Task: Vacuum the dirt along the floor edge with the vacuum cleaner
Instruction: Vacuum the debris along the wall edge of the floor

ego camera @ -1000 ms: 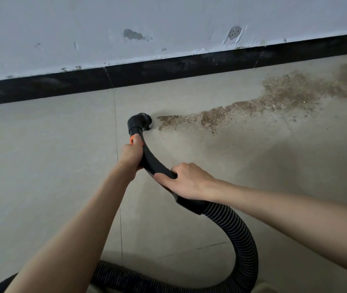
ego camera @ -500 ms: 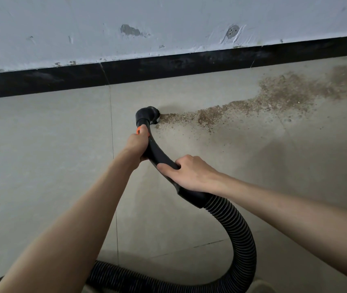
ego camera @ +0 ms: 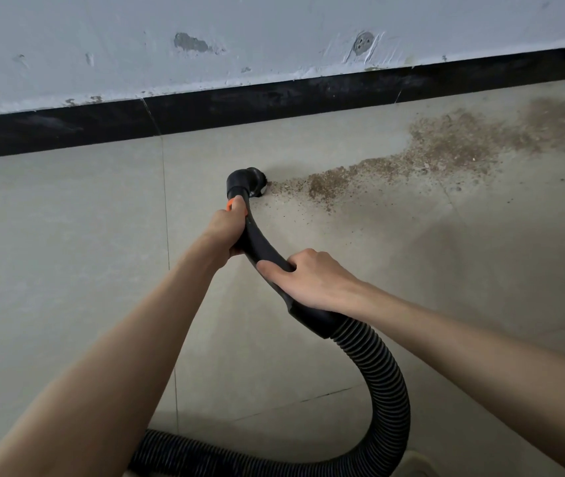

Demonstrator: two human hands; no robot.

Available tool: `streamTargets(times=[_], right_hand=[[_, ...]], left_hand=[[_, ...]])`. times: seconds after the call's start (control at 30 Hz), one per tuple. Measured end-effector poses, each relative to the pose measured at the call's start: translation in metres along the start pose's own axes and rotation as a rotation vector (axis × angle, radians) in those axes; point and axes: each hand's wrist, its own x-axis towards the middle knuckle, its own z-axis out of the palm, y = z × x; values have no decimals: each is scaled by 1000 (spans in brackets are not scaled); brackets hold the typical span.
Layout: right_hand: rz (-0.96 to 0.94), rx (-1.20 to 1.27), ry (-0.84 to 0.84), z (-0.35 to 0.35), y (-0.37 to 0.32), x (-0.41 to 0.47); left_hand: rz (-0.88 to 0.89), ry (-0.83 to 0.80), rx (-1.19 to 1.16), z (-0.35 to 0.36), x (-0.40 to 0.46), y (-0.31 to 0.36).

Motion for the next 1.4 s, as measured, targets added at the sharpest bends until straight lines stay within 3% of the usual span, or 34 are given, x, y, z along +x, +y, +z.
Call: streamTargets(times=[1.4], right_hand=[[89, 94, 136, -73, 124, -9]], left_hand=[[64, -77, 136, 156, -1, 26]])
